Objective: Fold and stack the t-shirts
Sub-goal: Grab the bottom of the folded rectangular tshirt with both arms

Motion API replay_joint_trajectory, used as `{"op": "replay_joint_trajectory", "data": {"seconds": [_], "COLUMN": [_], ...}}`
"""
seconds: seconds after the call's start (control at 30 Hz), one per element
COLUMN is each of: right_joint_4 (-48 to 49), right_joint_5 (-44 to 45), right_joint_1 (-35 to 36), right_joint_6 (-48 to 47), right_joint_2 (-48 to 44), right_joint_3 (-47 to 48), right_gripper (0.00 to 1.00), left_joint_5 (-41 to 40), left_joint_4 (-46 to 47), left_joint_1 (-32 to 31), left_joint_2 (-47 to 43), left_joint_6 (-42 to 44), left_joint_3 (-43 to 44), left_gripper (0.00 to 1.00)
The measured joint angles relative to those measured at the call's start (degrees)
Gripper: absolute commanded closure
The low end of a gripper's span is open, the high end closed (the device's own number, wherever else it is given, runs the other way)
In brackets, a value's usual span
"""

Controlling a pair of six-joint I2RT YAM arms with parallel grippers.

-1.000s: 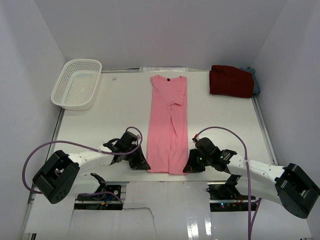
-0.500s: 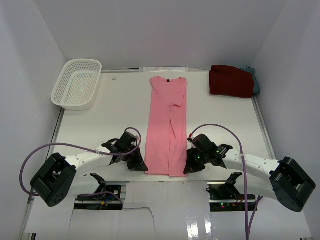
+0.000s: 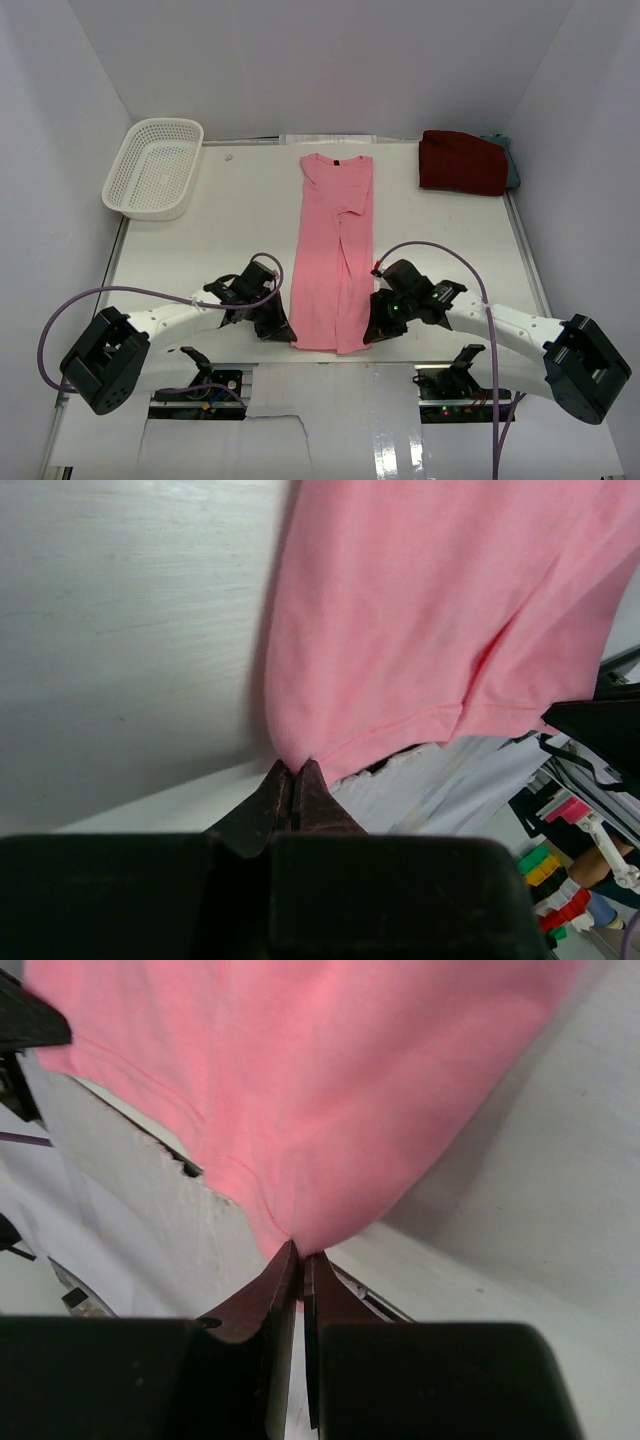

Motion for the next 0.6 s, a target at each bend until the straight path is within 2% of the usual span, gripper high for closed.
{"op": "replay_joint_trajectory", "data": {"seconds": [0.27,0.6], "right_joint_4": [-3.9,-8.3], "right_joint_5": [-2.0,-1.5], "right_joint_1": [-3.1,-9.7], "right_joint_6": [-1.8,-8.6], "right_joint_2": [0.0,4.0], "right_joint_3": [7.0,13.8], "right_gripper": [0.92,0.92], "left_joint_5": [-0.1,-3.6], "left_joint_4": [-4.5,-5.9], "left_joint_1": [0.0,1.9], "left_joint_2": [-0.5,5.8], "left_joint_6": [0.9,4.2], "left_joint_3": [8.7,16.2], "left_gripper": [1.00,1.00]}}
